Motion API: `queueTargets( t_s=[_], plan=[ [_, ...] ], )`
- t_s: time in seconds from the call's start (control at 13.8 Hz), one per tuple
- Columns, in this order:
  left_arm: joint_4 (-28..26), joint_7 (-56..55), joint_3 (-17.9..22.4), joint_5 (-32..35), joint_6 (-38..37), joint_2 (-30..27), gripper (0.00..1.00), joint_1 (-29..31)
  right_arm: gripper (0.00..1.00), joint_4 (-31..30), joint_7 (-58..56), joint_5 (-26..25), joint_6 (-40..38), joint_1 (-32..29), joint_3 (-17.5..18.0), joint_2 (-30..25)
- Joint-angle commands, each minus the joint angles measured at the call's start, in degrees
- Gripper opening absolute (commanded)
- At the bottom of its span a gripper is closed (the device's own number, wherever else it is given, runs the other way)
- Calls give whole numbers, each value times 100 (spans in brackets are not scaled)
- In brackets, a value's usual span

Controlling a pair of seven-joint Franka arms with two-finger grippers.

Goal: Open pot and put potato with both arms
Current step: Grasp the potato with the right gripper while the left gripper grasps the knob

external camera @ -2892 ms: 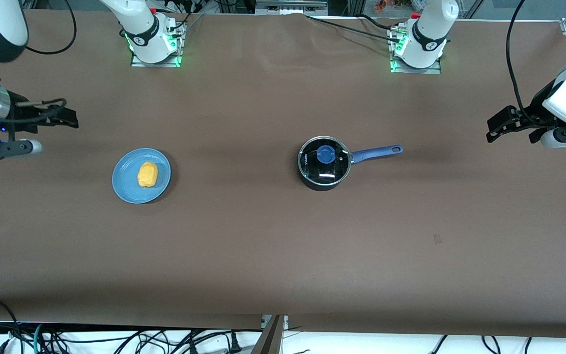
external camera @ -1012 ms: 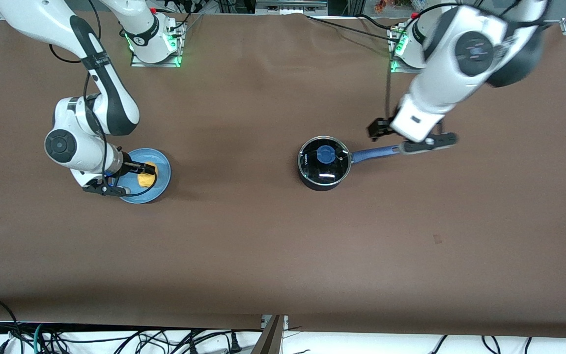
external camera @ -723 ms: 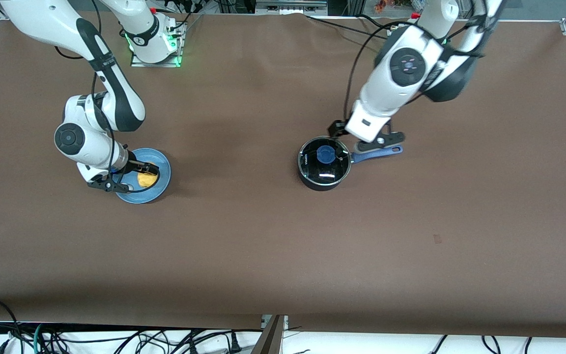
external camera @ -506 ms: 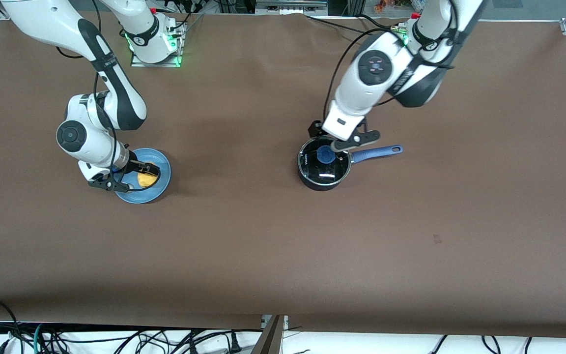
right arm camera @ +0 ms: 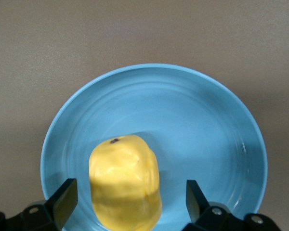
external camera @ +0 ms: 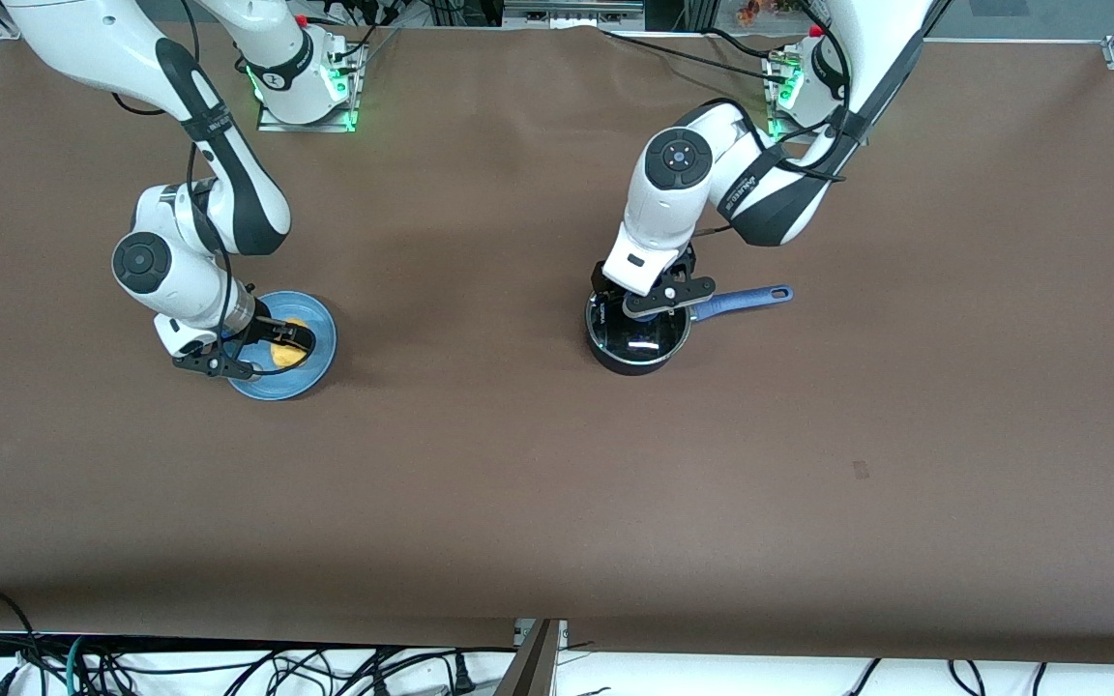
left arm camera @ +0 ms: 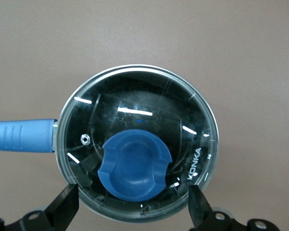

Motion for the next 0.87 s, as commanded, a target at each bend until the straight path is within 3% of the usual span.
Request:
queueTargets(
  t_s=[0.0, 0.22, 0.43, 0.51, 0.65, 0.8],
  plan=[
    [231, 132, -3, 143, -46, 179, 100, 19, 99, -137, 60, 26, 177, -4, 24, -17],
    [310, 106, 6, 143, -38, 364, 100, -17, 95, -172, 51, 26, 256, 5, 24, 36],
    [328, 141, 15, 221, -38, 408, 98, 19, 52, -181, 51, 26, 265, 14, 24, 36],
    [328, 132, 15, 283, -38, 408, 89, 19, 42, -181, 51, 26, 265, 14, 24, 36],
    [337, 132, 23, 283, -38, 443, 74, 19, 29, -172, 42, 26, 247, 14, 24, 36],
    [450, 141, 23, 283, -64, 522, 73, 19, 25, -137, 7, 26, 230, 14, 50, -7]
  ],
)
